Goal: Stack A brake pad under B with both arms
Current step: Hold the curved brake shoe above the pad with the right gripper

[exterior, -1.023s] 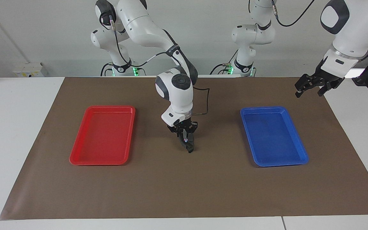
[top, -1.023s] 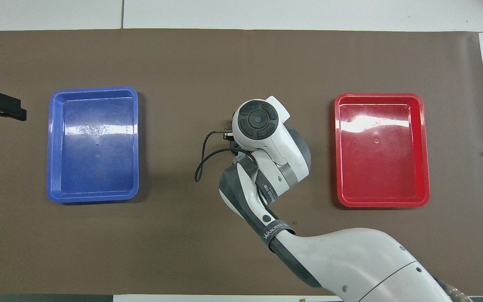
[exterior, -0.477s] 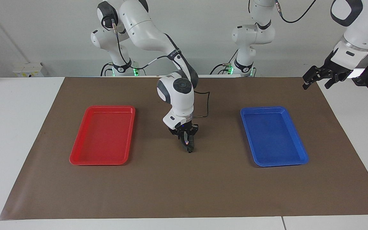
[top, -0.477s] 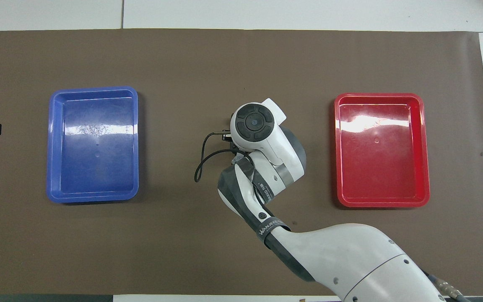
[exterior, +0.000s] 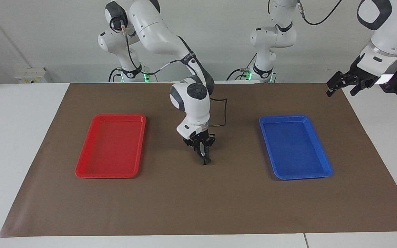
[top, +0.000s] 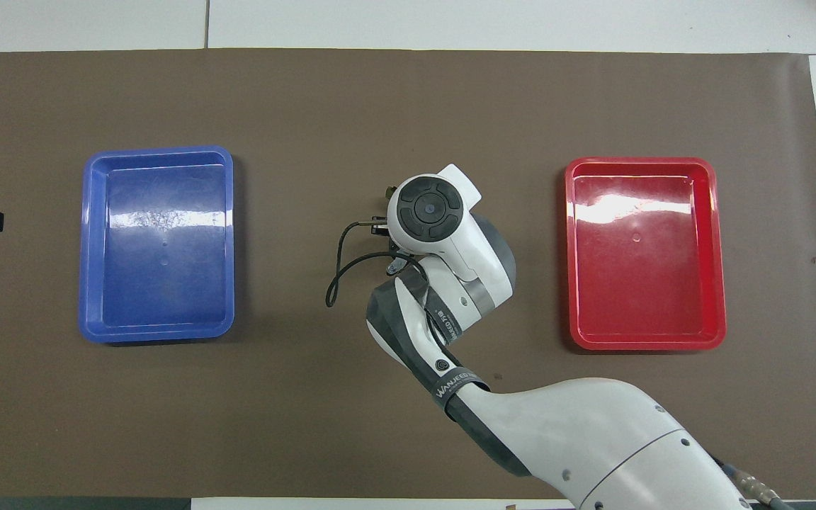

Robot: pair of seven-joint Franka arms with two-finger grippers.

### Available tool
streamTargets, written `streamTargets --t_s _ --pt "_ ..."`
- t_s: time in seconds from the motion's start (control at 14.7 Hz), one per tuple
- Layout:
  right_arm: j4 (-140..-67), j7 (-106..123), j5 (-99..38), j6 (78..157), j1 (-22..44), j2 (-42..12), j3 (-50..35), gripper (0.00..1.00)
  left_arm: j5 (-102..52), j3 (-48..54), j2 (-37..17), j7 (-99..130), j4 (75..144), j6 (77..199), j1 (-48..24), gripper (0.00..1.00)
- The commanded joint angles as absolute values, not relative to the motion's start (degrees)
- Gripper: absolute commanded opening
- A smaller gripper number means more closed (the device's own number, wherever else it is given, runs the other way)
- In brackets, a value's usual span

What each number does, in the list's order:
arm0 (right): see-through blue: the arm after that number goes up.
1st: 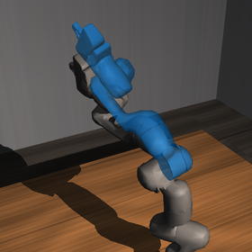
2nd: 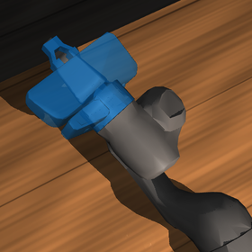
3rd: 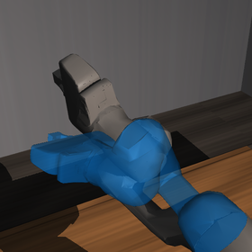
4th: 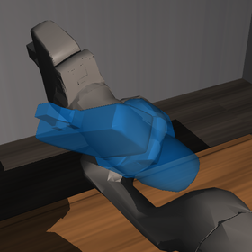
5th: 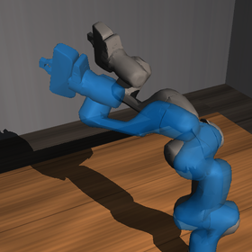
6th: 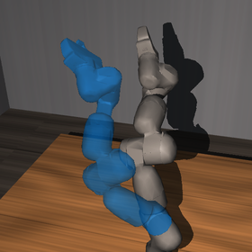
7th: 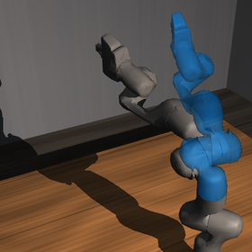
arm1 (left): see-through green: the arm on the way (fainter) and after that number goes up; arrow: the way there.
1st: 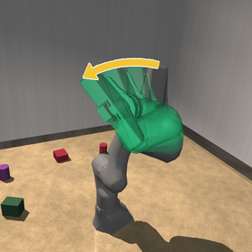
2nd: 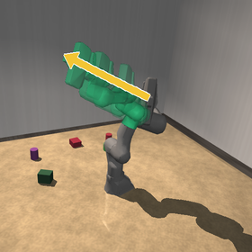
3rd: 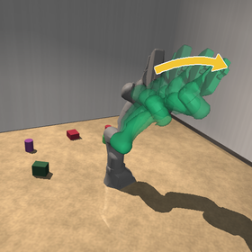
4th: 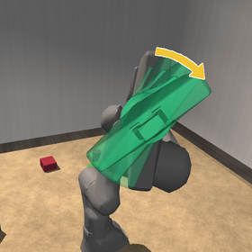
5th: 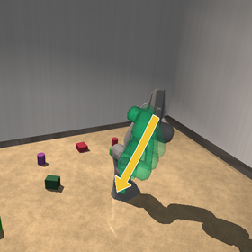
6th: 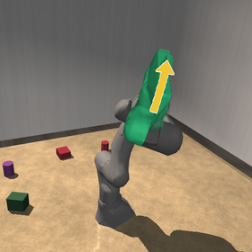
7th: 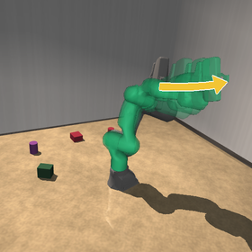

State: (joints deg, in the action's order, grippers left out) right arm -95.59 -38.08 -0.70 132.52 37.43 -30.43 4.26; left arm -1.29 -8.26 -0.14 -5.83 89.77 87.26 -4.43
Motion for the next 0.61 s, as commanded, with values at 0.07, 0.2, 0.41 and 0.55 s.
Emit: streamTargets --t_s 0.07,0.2,0.41,0.55 --pt "-94.74 -38.24 -1.41 133.33 37.44 -30.94 4.04 0.00 -1.67 -8.35 1.58 -6.24 91.58 86.92 -4.31 0.99" --pt "-95.53 -38.06 -1.41 135.16 37.70 -31.02 4.04 0.00 -1.67 -8.35 1.58 -6.24 91.58 87.19 -4.39 0.99" --pt "-95.63 -38.06 -1.32 135.44 37.62 -31.64 3.96 0.01 -1.67 -8.35 1.58 -6.24 91.58 87.19 -4.31 0.99" --pt "-95.19 -37.88 -1.32 134.83 37.53 -31.64 3.96 0.01 -1.67 -8.35 1.58 -6.24 91.58 87.19 -4.39 0.99"
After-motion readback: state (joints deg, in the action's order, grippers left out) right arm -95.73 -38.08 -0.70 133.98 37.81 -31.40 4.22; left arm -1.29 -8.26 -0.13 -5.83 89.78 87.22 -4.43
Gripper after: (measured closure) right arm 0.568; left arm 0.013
